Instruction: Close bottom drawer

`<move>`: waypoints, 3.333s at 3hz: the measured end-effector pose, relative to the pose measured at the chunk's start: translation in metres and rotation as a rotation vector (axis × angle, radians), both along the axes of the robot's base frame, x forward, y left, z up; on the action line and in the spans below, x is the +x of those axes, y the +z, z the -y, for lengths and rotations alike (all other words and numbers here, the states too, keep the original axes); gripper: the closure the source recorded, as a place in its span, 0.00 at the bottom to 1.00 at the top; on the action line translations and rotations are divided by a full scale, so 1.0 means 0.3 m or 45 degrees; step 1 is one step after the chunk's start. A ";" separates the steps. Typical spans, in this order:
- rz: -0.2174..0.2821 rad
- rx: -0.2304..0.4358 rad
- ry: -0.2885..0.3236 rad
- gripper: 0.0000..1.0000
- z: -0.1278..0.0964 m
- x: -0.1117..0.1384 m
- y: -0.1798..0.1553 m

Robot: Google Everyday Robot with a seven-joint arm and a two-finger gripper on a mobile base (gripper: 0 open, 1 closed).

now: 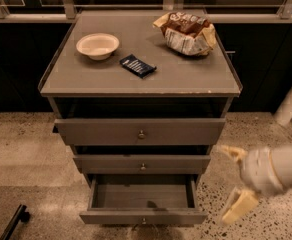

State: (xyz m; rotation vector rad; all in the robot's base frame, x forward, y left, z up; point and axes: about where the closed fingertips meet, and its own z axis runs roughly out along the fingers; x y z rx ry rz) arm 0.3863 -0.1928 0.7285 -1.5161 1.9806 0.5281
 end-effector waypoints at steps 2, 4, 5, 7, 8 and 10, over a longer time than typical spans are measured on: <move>-0.078 0.255 -0.197 0.00 -0.032 0.012 -0.434; -0.079 0.254 -0.196 0.40 -0.033 0.011 -0.432; -0.079 0.254 -0.196 0.63 -0.033 0.011 -0.432; -0.105 0.206 -0.460 1.00 0.161 -0.035 -0.771; -0.143 0.276 -0.595 1.00 0.298 -0.034 -1.001; -0.295 0.538 -0.678 1.00 0.292 0.047 -1.401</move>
Offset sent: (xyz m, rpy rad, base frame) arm -0.0124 0.0111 -0.0786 0.1461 0.0506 -0.0769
